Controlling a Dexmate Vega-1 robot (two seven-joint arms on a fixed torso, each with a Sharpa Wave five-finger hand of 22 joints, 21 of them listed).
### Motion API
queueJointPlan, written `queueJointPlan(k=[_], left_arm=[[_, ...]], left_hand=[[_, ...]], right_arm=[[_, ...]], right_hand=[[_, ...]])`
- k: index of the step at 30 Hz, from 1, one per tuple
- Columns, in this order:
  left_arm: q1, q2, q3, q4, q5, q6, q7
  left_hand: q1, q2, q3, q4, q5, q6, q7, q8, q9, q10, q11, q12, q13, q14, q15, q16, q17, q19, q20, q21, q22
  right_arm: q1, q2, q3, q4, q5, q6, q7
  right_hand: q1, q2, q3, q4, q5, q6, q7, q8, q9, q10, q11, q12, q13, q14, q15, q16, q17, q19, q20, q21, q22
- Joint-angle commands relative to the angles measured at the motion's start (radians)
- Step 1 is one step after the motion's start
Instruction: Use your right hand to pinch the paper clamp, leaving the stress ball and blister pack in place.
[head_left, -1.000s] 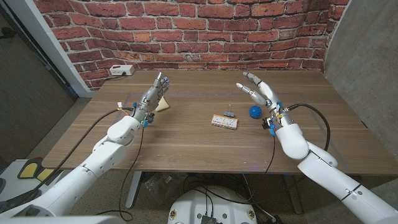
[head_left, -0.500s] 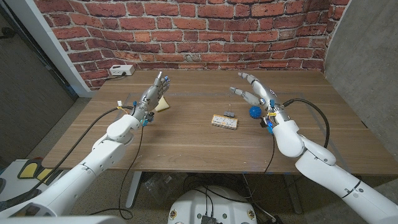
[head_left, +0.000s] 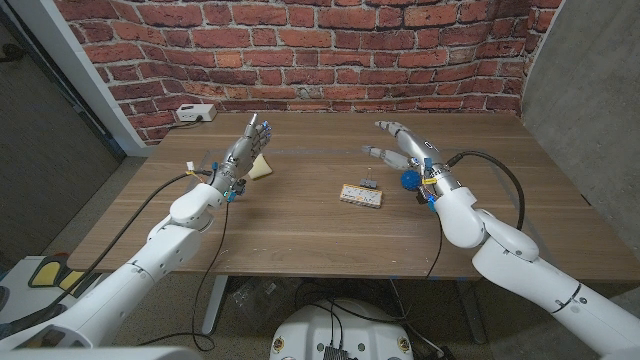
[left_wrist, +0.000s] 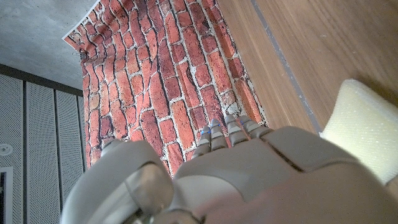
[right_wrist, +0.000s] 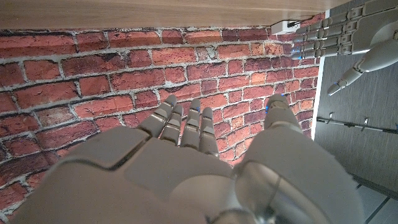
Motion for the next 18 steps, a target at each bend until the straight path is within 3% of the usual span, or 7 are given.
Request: queueJointPlan(k=[1, 9, 18], left_arm=[[0.017, -0.002, -0.006, 0.01, 0.012, -0.02, 0.018], [0.015, -0.009, -0.004, 0.022, 0.011, -0.024, 0.017], [0.007, -0.013, 0.001, 0.033, 0.008, -0.028, 0.002]], left_hand=[[0.009, 0.002, 0.001, -0.003, 0.0, 0.008, 0.01, -0.004, 0.002, 0.007, 0.0, -0.006, 0.005, 0.008, 0.003, -0.004, 0.004, 0.0, 0.006, -0.001, 0.003], [0.011, 0.007, 0.002, -0.002, -0.001, 0.008, 0.012, -0.006, 0.002, 0.007, 0.0, -0.008, 0.005, 0.008, 0.003, -0.006, 0.004, -0.001, 0.008, -0.003, 0.003], [0.013, 0.012, 0.004, -0.002, -0.002, 0.009, 0.01, -0.008, 0.002, 0.009, -0.001, -0.01, 0.005, 0.008, 0.003, -0.007, 0.004, -0.003, 0.011, -0.005, 0.003]], right_arm=[[0.042, -0.035, -0.066, -0.064, -0.114, -0.208, 0.145], [0.067, -0.017, -0.124, -0.084, -0.191, -0.317, 0.184], [0.091, 0.006, -0.183, -0.093, -0.258, -0.412, 0.224]], right_hand=[[0.013, -0.006, 0.005, 0.005, 0.006, -0.005, 0.003, 0.0, 0.003, -0.003, 0.002, 0.002, 0.005, 0.005, 0.0, 0.002, 0.003, -0.004, 0.009, 0.0, 0.004], [0.03, -0.029, 0.001, 0.01, 0.01, -0.106, 0.013, -0.027, 0.005, -0.048, -0.002, -0.013, 0.006, -0.006, 0.006, -0.001, 0.004, -0.011, 0.014, 0.001, 0.004], [0.032, -0.048, -0.006, 0.013, 0.013, -0.097, 0.04, -0.012, 0.006, -0.036, 0.003, -0.005, 0.006, 0.015, 0.004, 0.007, 0.004, 0.016, 0.022, 0.012, 0.004]])
